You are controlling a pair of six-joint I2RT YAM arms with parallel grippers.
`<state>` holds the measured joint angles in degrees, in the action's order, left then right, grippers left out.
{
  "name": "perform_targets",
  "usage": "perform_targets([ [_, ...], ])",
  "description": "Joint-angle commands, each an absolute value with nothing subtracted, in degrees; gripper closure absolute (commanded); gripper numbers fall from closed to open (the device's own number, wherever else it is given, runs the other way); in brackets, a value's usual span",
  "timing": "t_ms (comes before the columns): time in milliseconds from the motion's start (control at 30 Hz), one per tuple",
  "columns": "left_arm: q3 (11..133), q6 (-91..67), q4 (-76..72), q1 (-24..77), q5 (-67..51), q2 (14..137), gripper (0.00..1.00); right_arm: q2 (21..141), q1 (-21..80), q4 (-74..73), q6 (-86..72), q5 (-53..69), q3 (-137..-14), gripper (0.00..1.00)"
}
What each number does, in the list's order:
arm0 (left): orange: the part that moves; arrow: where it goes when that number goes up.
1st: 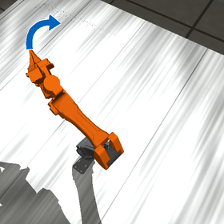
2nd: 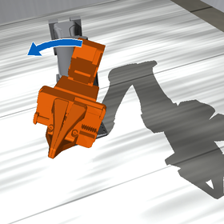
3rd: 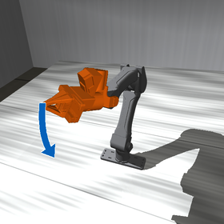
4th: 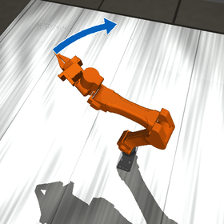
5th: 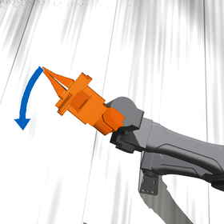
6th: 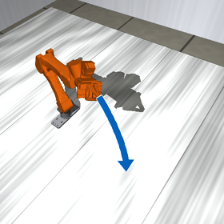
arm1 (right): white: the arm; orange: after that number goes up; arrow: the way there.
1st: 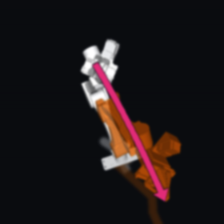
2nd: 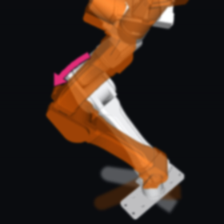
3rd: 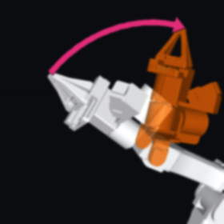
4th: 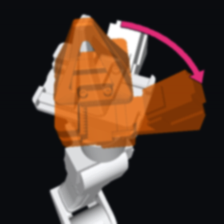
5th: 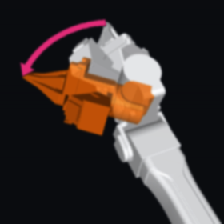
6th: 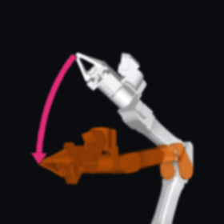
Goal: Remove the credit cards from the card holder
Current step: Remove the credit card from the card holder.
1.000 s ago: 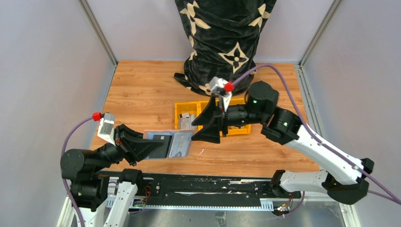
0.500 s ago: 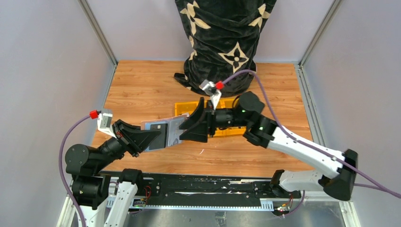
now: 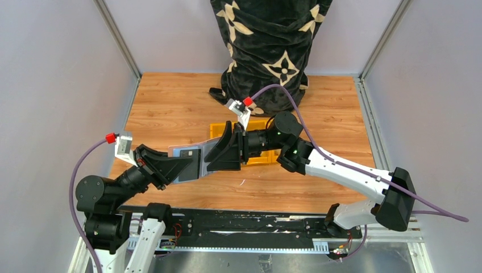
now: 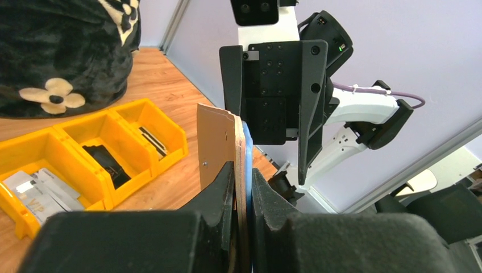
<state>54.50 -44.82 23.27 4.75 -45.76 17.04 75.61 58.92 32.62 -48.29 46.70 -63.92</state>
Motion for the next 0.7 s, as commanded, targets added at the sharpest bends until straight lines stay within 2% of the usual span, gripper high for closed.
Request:
perform_targets([
  [0,56.9,-47.6,20.6,5.0,-45.7,17.3,1.00,76.2,59.8,35.8,-49.6,48.5,-65.4,0.46],
  [133,57.3,-48.3,20.2,5.0,-45.5,17.5,1.00,77.7,60.3,37.5,-50.8,48.9,-66.4,0.47],
  [467,57.0,-47.6,20.2,5.0,-45.2,17.5,1.00,82.0,61.7,47.5,-57.5,51.0,-68.3,0.57],
  [667,56.8,-47.8,19.8,5.0,-45.0,17.4,1.00,83.1,61.8,51.5,-60.3,50.9,-68.0,0.73],
])
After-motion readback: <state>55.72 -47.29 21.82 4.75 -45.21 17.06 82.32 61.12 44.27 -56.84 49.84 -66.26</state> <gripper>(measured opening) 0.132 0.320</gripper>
